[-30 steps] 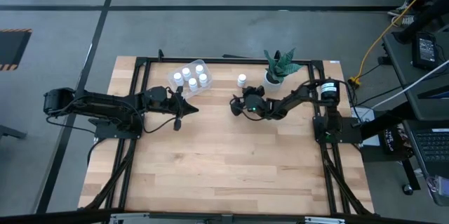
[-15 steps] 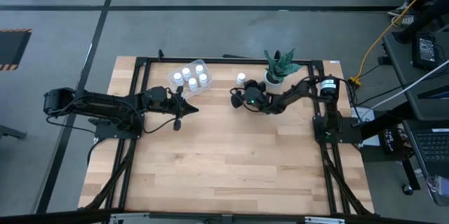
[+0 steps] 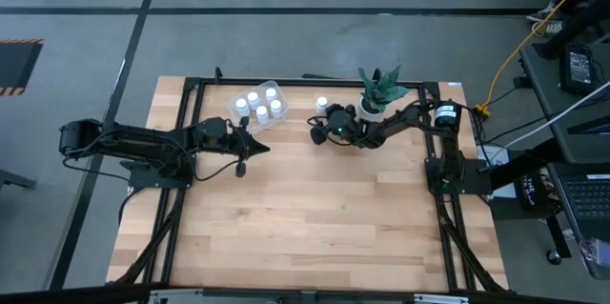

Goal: Pick and place pill bottles into a basket
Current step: Put the white pill bottle into the transparent container

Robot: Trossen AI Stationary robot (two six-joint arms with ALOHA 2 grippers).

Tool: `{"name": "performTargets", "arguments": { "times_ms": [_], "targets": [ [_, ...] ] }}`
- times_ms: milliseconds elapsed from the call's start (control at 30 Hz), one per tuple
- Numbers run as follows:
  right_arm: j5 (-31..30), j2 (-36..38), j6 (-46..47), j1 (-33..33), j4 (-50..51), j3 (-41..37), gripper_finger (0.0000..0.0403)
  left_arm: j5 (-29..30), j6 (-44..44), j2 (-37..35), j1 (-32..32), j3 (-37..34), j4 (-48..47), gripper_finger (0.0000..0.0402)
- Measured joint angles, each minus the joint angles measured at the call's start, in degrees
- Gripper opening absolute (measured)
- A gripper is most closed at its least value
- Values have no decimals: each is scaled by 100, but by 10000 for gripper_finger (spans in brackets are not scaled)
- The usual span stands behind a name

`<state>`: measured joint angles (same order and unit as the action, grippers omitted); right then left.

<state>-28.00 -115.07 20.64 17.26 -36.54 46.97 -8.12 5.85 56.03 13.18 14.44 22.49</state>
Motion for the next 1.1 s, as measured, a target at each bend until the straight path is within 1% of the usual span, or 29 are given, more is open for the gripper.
{"name": "performTargets", "arguments": {
  "times_ms": [167,267,533,700,900,1033,1100],
  "targets": [
    [125,0,-19,50,288,154,282,-2,158,0,1,0,1,8],
    [336,0,-18,115,273,185,282,-2,155,0,-1,0,1,10],
    [556,0,-30,247,280,183,282,-2,146,1,-1,0,1,5],
    [271,0,-24,253,281,181,282,-3,141,2,-1,0,1,5],
    [260,-64,-16,262,254,213,282,-4,139,2,-1,0,3,7],
    [256,-434,-17,269,265,487,282,-6,139,2,-1,0,4,4],
    [78,-655,-20,270,258,679,282,-7,137,2,-1,0,14,2]
  ]
}}
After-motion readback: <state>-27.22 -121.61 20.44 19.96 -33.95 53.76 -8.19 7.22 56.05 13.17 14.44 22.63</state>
